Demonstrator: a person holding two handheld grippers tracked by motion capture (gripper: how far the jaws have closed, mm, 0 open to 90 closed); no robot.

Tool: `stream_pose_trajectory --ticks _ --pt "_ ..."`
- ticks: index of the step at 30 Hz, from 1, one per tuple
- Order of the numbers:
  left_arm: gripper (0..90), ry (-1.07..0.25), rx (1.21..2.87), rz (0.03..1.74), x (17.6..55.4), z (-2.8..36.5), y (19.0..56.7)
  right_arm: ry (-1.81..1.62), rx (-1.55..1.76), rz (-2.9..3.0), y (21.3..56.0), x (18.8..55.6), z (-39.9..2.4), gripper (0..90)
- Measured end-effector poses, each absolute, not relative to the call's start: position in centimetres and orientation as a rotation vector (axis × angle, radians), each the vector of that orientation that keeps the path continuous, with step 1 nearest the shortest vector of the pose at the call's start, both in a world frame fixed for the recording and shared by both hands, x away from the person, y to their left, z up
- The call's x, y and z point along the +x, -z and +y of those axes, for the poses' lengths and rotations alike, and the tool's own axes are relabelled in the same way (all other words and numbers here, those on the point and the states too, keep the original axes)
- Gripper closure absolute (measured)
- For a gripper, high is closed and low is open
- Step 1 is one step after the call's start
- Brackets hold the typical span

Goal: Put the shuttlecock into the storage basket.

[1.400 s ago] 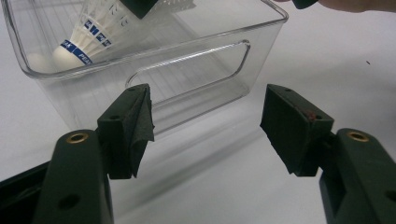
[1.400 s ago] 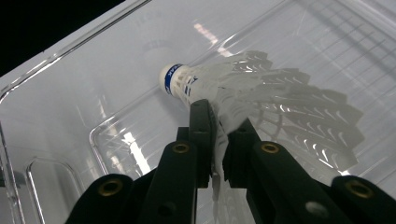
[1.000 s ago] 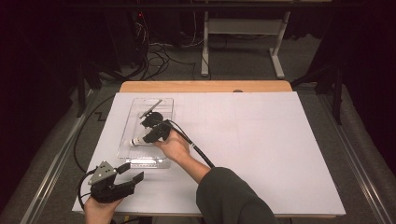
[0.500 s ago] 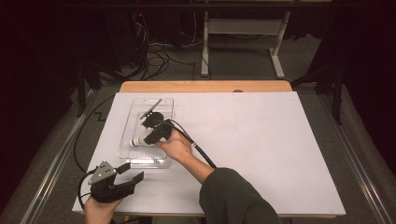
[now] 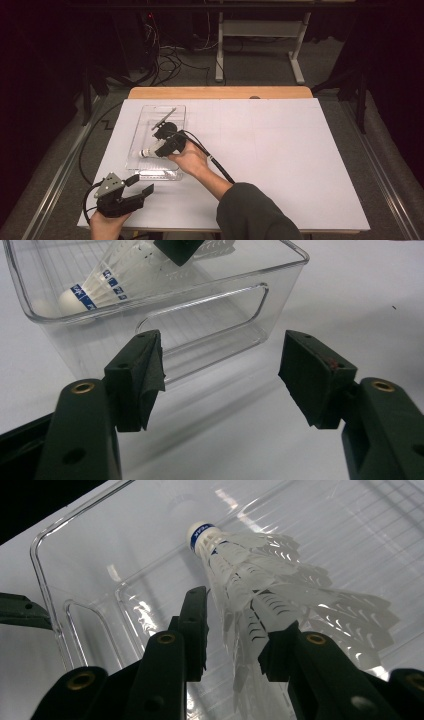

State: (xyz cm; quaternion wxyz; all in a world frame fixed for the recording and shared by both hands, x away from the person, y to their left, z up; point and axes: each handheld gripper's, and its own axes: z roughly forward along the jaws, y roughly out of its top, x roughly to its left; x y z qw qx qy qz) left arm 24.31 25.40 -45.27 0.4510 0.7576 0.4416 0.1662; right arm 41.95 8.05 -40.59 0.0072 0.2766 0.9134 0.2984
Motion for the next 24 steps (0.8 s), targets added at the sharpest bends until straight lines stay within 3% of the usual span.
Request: stream_pose_trajectory --ticks 24 --pt "34.7 -0.411 1.875 1.092 24.3 25.3 45.3 -1.007 0.889 2.857 40.4 41.8 5.7 64.8"
